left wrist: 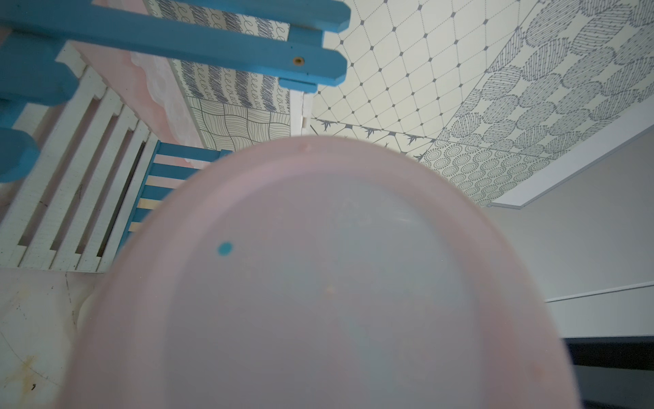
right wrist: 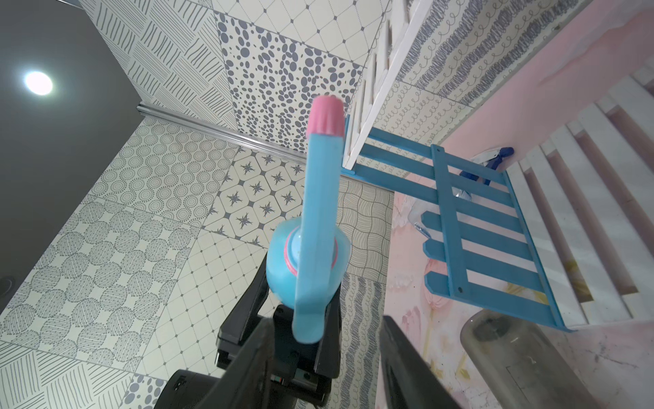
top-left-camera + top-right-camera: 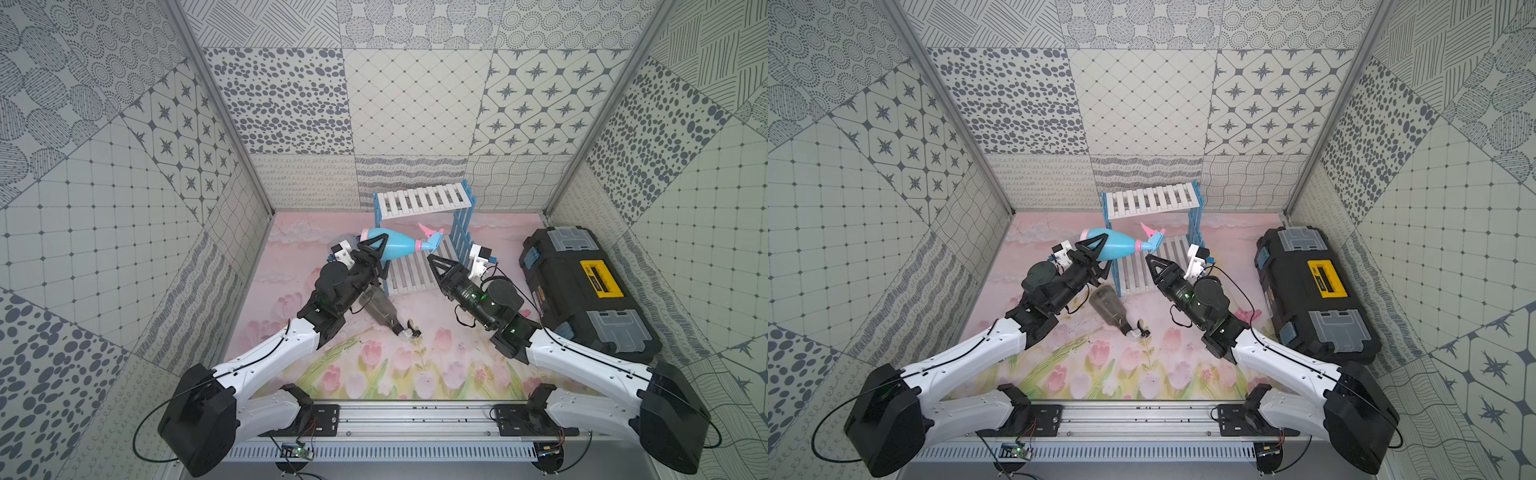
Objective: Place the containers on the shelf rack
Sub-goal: 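Pick up a container from the center of the board.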
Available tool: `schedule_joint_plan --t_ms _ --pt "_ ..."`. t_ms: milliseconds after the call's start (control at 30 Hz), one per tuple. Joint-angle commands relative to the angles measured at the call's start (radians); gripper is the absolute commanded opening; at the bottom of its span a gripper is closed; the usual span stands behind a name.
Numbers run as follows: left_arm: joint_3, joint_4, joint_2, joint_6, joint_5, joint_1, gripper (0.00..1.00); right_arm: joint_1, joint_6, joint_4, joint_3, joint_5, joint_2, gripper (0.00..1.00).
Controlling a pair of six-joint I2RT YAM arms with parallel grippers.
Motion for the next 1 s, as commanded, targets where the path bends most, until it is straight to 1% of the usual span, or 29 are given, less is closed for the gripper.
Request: schedule_joint_plan --t_ms 0,200,367,400,467,600,633,667,700,733,767,867,967 --pt "0.012 0.087 -0.001 -0.011 0.01 -0.004 0.64 -0.032 0.008 0.049 0.053 -0.059 0.021 0.47" --pt "0.02 0.093 0.012 -0.011 0.02 -0.004 0.64 -0.035 0.025 0.058 0.084 -0.106 0.07 0.45" --pt "0.022 0.105 0.023 -0.017 0.025 -0.004 0.64 -0.035 0.047 0.091 0.09 -0.126 0.104 0.37" --pt "0.022 0.103 0.022 -0.017 0.025 -0.004 0.64 -0.035 0.047 0.095 0.088 -0.123 0.106 0.34" --pt "0.021 0.103 0.023 -0.014 0.025 -0.004 0.64 -0.034 0.044 0.096 0.085 -0.113 0.103 0.27" --pt "0.02 0.1 0.021 -0.009 0.027 -0.004 0.64 -0.034 0.025 0.079 0.077 -0.089 0.084 0.09" --pt "0.02 0.098 0.022 -0.006 0.03 -0.004 0.66 -0.035 0.018 0.077 0.073 -0.082 0.077 0.06" --pt "0.02 0.098 0.022 0.0 0.033 -0.003 0.71 -0.035 0.009 0.072 0.07 -0.073 0.073 0.02" --pt "0.02 0.094 0.021 0.01 0.036 -0.004 0.82 -0.034 0.001 0.065 0.067 -0.064 0.063 0.0" --pt "0.02 0.089 0.017 0.023 0.043 -0.005 0.96 -0.034 -0.014 0.055 0.065 -0.053 0.054 0.0" --pt "0.019 0.082 0.012 0.044 0.049 -0.005 0.98 -0.035 -0.031 0.042 0.062 -0.04 0.041 0.0" --pt "-0.006 0.036 -0.025 0.084 0.051 -0.004 0.99 -0.035 -0.105 -0.023 0.051 0.009 -0.015 0.0" --pt "-0.09 -0.011 -0.102 0.12 0.019 -0.004 0.99 -0.035 -0.227 -0.176 0.045 0.076 -0.114 0.0"
